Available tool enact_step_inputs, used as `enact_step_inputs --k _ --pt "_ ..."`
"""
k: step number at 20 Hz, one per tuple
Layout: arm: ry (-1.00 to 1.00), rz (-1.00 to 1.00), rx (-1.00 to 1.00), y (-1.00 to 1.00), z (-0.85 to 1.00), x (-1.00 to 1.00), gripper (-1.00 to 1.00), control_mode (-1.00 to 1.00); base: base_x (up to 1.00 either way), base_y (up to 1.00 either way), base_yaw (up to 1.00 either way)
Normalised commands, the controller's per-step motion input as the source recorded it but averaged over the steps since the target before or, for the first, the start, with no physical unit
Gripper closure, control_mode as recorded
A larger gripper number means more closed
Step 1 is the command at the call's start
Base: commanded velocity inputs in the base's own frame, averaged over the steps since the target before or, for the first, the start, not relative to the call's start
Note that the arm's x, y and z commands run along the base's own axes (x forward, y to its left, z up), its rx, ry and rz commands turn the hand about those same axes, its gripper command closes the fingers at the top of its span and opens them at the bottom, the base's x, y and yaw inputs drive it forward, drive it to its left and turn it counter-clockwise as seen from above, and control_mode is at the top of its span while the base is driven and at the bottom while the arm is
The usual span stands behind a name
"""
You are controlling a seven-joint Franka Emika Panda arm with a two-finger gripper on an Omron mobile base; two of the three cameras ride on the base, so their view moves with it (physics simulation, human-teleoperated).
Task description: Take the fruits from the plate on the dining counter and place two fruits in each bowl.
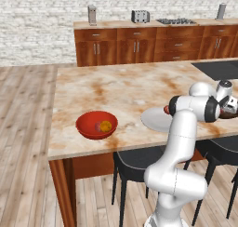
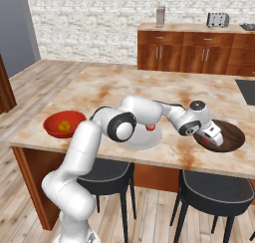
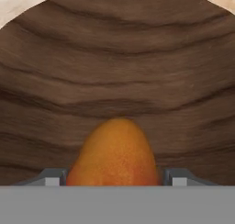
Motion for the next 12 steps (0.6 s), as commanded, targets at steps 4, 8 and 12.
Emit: enact_step_inputs --k 4,8,12 --pt "-0.01 0.0 0.0 0.0 0.43 0.0 -1.0 -1.0 0.0 0.0 0.0" --pt "-0.03 0.0 0.0 0.07 0.5 -0.1 -1.0 -1.0 0.0 0.0 0.0" --pt "0.0 0.01 0.0 0.54 0.35 -0.37 -1.0 -1.0 0.0 0.0 0.0"
